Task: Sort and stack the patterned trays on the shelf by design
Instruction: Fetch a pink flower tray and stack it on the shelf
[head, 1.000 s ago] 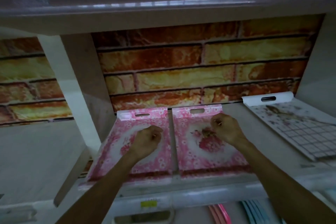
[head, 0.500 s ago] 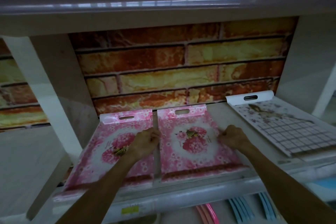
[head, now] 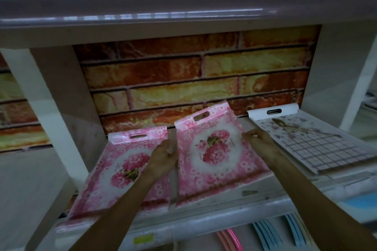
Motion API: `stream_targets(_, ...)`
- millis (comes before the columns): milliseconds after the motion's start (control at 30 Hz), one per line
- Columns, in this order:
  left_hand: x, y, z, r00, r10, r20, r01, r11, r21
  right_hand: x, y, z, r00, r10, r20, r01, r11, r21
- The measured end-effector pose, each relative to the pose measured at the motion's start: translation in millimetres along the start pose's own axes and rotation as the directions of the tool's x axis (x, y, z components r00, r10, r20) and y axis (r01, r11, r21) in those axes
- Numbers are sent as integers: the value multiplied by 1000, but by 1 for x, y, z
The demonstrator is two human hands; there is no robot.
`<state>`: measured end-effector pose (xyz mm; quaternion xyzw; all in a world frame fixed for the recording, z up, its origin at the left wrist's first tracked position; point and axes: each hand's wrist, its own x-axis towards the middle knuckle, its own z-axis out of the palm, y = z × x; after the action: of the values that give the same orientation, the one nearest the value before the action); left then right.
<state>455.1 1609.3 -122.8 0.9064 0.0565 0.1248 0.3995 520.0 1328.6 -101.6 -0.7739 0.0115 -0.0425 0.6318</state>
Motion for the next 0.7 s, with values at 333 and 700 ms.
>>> stream_targets(333, -6, 5, 2, 996, -83, 12, 80, 897, -434, -10, 10, -15, 990, -64, -127, 91, 971, 222)
stream_targets(700, -20, 7, -15, 986, 35, -161, -105, 886, -452, -22, 2, 31, 980, -178, -95, 197, 945, 260)
